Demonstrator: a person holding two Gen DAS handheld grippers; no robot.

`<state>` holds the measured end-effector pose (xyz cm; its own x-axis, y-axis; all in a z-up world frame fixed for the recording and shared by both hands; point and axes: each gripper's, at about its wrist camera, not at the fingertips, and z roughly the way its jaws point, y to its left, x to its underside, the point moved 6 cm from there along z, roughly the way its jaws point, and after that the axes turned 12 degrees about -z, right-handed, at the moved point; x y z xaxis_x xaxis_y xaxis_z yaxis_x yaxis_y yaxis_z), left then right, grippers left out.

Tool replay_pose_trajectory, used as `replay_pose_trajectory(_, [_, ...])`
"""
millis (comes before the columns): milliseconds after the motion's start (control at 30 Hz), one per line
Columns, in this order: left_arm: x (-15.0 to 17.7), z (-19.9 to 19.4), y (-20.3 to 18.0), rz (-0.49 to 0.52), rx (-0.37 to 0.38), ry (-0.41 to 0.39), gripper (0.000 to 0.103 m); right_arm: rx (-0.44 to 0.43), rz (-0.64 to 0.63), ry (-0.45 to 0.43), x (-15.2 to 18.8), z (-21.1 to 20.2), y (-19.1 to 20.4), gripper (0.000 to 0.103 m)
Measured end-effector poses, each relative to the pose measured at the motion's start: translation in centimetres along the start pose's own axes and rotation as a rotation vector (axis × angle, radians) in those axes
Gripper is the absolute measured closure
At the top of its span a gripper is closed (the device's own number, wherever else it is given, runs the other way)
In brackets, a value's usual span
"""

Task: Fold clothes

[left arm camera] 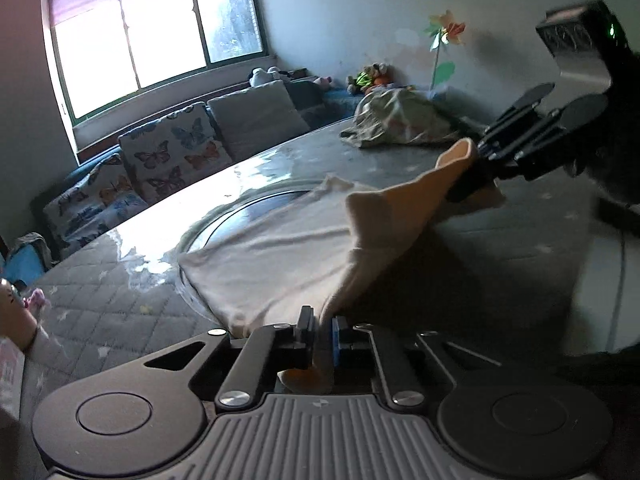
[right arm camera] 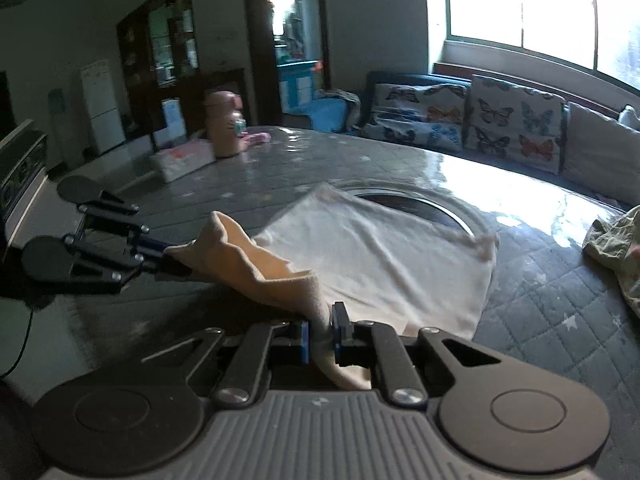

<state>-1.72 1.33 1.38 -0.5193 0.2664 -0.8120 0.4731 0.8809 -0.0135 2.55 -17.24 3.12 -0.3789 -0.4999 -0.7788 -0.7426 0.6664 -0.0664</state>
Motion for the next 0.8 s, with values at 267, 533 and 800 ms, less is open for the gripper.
replay_pose_trajectory(267, [-1.6, -1.7, 0.0, -0.077, 0.024, 0.000, 0.093, -0.040, -0.006, 0.021, -0.2, -2.2, 1.2, 0.093])
replay_pose_trajectory(533, [-6.6, 3.7, 3.2, -0.082, -0.011, -0.006, 0.093, -0.005, 0.045, 0.049, -4.1, 2.6, -5.0, 0.093])
replay_pose_trajectory(800, [-7.2, 13.1, 7.9, -0.153, -0.078, 0.103, 0.092, 0.040, 0.098, 0.120, -5.0, 11.3, -10.2, 0.092])
